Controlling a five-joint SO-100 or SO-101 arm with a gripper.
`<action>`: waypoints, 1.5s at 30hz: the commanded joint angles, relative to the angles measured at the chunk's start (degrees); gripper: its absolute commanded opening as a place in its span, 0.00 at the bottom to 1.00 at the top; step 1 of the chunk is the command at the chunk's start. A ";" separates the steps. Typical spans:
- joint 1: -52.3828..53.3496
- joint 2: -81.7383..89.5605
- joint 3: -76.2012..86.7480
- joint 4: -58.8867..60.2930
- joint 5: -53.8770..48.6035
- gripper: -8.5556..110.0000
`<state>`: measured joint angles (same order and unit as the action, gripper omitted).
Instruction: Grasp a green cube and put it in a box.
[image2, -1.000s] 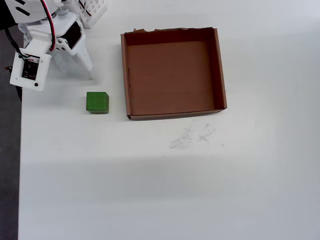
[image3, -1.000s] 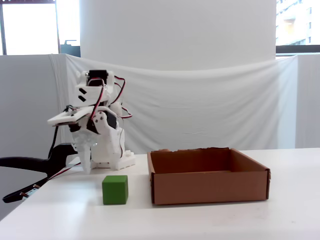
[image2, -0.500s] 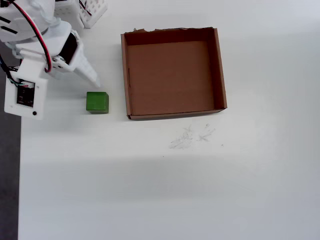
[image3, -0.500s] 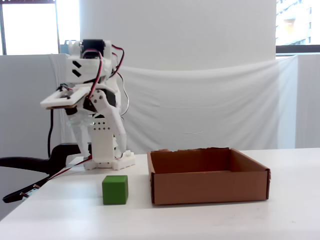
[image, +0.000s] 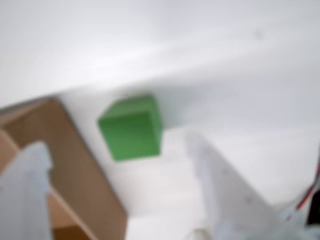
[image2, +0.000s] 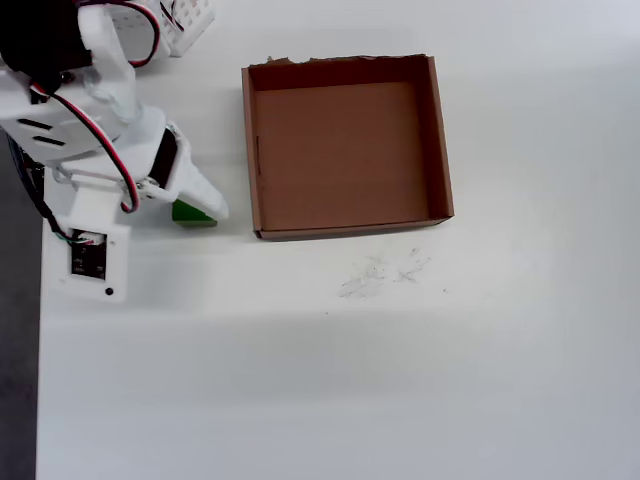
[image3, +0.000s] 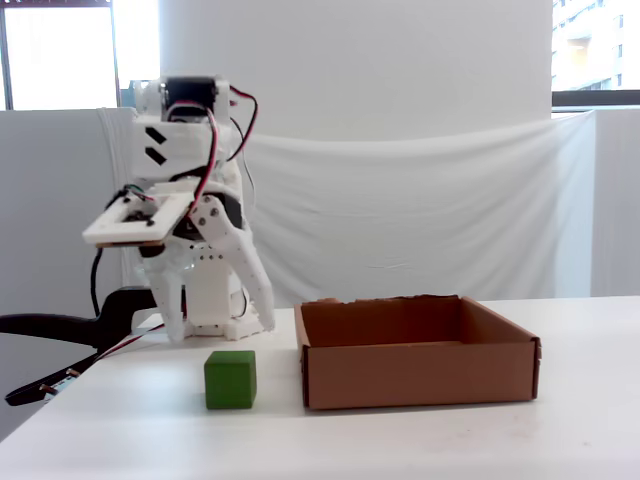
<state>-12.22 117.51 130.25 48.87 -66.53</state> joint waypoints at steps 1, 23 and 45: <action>-0.70 -0.09 -1.41 -2.11 -1.67 0.38; -3.96 -5.19 6.68 -13.10 -2.46 0.34; -5.10 -7.21 8.53 -16.00 -2.11 0.24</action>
<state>-16.88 110.39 140.71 33.05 -68.38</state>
